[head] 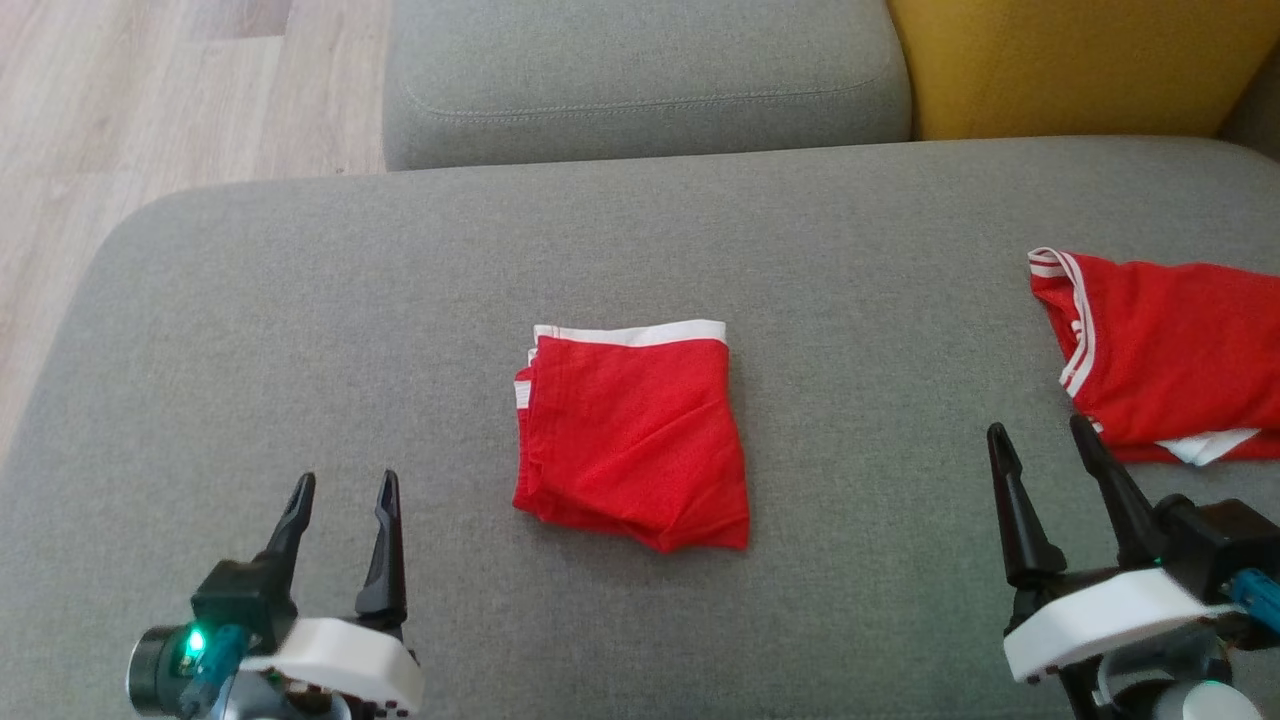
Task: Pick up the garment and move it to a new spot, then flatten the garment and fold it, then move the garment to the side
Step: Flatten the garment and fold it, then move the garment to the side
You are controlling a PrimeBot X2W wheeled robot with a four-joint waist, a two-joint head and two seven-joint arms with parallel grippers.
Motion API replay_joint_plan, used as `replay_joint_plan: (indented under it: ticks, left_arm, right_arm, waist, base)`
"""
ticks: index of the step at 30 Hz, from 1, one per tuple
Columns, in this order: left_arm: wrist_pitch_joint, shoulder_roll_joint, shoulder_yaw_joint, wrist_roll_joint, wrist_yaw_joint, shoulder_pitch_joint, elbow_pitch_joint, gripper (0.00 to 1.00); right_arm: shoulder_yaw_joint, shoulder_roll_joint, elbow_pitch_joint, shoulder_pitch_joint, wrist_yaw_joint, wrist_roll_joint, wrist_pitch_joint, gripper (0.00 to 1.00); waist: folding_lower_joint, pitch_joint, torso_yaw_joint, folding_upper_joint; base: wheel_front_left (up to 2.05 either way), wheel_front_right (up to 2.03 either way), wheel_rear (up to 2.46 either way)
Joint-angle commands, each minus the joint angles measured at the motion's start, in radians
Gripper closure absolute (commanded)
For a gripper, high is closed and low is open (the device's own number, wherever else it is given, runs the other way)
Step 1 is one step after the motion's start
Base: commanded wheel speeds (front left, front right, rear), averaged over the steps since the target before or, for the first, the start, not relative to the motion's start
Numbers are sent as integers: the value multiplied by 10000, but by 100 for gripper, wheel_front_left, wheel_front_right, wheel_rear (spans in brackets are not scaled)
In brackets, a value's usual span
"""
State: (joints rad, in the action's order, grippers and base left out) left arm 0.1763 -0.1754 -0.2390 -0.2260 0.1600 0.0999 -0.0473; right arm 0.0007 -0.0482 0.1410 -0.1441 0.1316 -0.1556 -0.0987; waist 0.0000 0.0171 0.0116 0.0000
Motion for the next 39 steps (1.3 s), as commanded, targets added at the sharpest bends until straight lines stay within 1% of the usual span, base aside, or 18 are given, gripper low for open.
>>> replay_joint_plan:
  ticks: [1,7,10,11,14,19,26,31,35,37,38,39]
  left_arm:
    - [20,-167,353,-76,87,-435,359,0]
    - [53,-156,283,-97,71,-630,376,0]
    - [95,-126,220,-88,50,-817,404,0]
    - [95,-126,220,-88,50,-817,404,0]
    - [168,-77,149,-80,6,-1093,419,0]
    - [358,42,2,-81,-134,-1626,286,0]
    - [645,355,-211,-92,-264,-2152,-12,0]
    - [767,476,-268,-105,-332,-2249,-193,0]
    - [815,541,-255,-93,-340,-2313,-280,0]
    - [828,564,-231,-88,-335,-2329,-299,0]
    - [833,575,-223,-83,-336,-2333,-309,0]
    - [837,583,-216,-79,-343,-2339,-317,0]
  right_arm:
    - [205,-63,295,279,-9,80,-7,0]
    - [159,-54,28,346,-9,64,-49,0]
    - [177,-99,-313,462,-9,48,-48,0]
    - [177,-99,-313,462,-9,48,-48,0]
    - [297,-188,-834,721,-9,-27,28,0]
    - [690,-302,-2186,1393,-9,-155,197,0]
    - [1248,-250,-4436,2547,-9,-492,839,0]
    - [1486,-224,-5910,3210,-9,-703,968,0]
    - [1579,-197,-6905,3543,-9,-873,693,0]
    - [1648,-182,-7237,3688,-9,-970,634,71]
    - [1696,-176,-7351,3757,-9,-1025,660,100]
    - [1745,-171,-7451,3813,-9,-1075,688,100]
  waist:
    - [0,-9,21,0]
    - [0,-125,276,0]
    - [0,-270,574,0]
    - [0,-270,574,0]
    - [0,-508,970,0]
    - [0,-960,1706,0]
    - [0,-1428,2703,0]
    - [0,-1591,3111,0]
    - [0,-1642,3215,0]
    - [0,-1656,3196,0]
    - [0,-1659,3172,0]
    - [0,-1664,3129,0]
  base:
    - [0,0,0]
    - [0,0,0]
    - [0,0,0]
    - [0,0,0]
    - [0,0,0]
    - [0,0,0]
    - [0,0,0]
    - [0,0,0]
    - [0,0,0]
    - [0,0,0]
    - [0,0,0]
    - [0,0,0]
